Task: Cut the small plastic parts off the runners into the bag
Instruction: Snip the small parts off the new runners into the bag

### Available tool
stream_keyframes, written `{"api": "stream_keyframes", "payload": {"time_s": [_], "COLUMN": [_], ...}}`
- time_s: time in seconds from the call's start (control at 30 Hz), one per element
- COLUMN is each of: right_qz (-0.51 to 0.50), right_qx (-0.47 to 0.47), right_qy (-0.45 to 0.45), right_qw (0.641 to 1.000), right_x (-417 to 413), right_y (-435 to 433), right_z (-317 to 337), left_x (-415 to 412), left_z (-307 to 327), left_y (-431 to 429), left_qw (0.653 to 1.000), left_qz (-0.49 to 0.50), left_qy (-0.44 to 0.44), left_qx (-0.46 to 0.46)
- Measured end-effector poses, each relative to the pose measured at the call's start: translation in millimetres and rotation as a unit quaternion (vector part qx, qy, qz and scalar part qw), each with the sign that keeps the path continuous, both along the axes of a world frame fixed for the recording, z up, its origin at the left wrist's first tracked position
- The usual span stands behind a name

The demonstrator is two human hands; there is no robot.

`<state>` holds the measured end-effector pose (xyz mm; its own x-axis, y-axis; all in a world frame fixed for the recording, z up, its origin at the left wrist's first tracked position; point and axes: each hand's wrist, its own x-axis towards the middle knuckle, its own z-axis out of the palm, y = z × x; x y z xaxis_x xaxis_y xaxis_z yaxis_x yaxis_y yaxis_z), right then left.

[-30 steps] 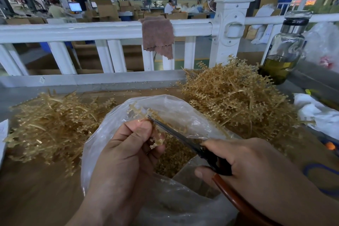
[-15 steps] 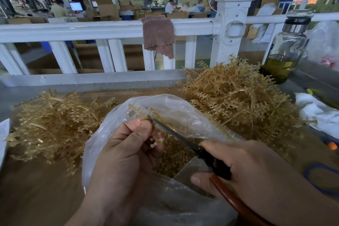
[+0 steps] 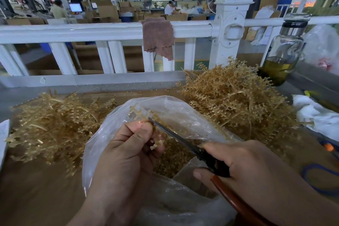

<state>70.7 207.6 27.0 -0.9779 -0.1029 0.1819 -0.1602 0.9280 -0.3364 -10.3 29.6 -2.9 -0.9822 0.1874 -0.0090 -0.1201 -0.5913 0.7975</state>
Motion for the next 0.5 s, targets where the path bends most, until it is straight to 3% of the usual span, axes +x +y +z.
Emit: {"api": "stream_keyframes", "payload": {"time_s": [0.5], "right_qz": [0.004], "right_qx": [0.005], "right_qy": [0.009], "right_qw": [1.0], "right_x": [-0.2], "right_y": [2.7], "right_z": [-3.0], "left_x": [-0.4], "left_z": [-4.7], "left_y": [0.1], "left_qw": [1.0], "left_qz": [-0.006], "left_qy": [-0.001], "left_qx": [0.0]}}
